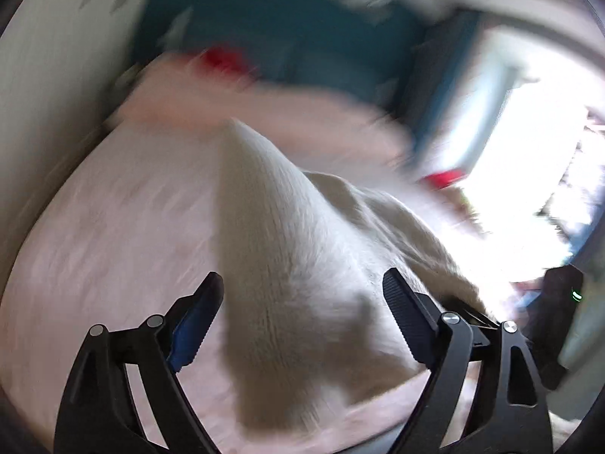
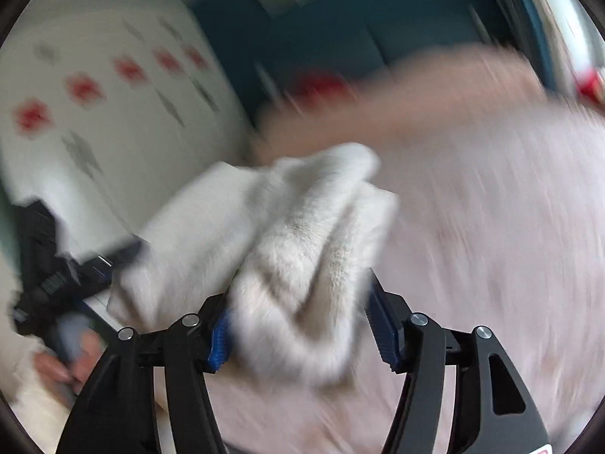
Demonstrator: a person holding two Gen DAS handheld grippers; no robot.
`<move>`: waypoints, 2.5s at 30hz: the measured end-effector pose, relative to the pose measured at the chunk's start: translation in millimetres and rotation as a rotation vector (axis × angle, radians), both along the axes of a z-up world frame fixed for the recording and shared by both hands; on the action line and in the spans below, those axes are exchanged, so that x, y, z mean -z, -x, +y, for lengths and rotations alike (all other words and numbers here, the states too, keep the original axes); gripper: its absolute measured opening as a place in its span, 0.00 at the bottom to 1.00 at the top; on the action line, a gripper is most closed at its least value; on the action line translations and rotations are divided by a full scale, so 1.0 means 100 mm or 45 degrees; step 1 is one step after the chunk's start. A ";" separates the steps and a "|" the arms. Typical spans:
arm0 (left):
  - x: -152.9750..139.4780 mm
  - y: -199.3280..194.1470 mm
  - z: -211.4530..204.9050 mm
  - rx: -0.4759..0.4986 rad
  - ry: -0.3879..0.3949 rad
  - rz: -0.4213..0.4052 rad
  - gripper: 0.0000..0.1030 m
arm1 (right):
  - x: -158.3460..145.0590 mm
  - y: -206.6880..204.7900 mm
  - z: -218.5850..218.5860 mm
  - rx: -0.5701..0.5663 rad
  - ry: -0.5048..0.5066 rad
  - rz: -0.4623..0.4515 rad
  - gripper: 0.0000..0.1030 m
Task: Fold small clothes
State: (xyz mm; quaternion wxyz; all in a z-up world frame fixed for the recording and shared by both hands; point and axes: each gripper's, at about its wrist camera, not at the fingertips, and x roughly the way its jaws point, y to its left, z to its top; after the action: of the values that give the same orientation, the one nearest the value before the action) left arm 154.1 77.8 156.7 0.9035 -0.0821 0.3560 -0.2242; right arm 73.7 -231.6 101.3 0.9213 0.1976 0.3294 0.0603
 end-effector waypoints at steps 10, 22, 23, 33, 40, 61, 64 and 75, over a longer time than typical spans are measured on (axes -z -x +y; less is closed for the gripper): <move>1.42 -0.08 0.65 -0.276 0.295 0.416 0.84 | 0.83 -0.07 -0.06 0.006 -0.023 0.284 0.74; 1.77 -0.37 0.36 -0.216 0.321 0.571 0.33 | 1.18 -0.66 0.07 0.010 -0.286 0.457 0.34; 1.65 -0.33 0.35 -0.200 0.312 0.546 0.30 | 1.02 -0.64 0.11 -0.011 -0.244 0.407 0.33; 1.78 -0.01 0.36 -0.250 0.168 0.536 0.39 | 1.28 -0.34 0.16 -0.062 -0.036 0.513 0.49; 1.02 0.15 0.28 -0.280 0.016 0.208 0.40 | 0.32 -0.24 0.51 -0.087 0.258 0.213 0.27; 0.86 0.50 -0.33 -0.223 -0.300 0.197 0.68 | 0.37 0.09 0.54 0.051 0.205 0.354 0.46; 0.79 0.59 -0.46 -0.201 -0.324 0.185 0.68 | 0.37 0.27 0.52 0.078 0.218 0.362 0.48; 0.71 1.12 -0.67 -0.172 -0.411 0.177 0.85 | 0.24 0.80 0.50 0.216 0.350 0.294 0.77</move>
State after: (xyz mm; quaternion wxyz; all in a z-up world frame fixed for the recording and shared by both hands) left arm 42.2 10.5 85.8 0.8911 0.0246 0.4426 -0.0966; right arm -6.4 -181.2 76.9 0.8976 0.1025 0.4200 -0.0862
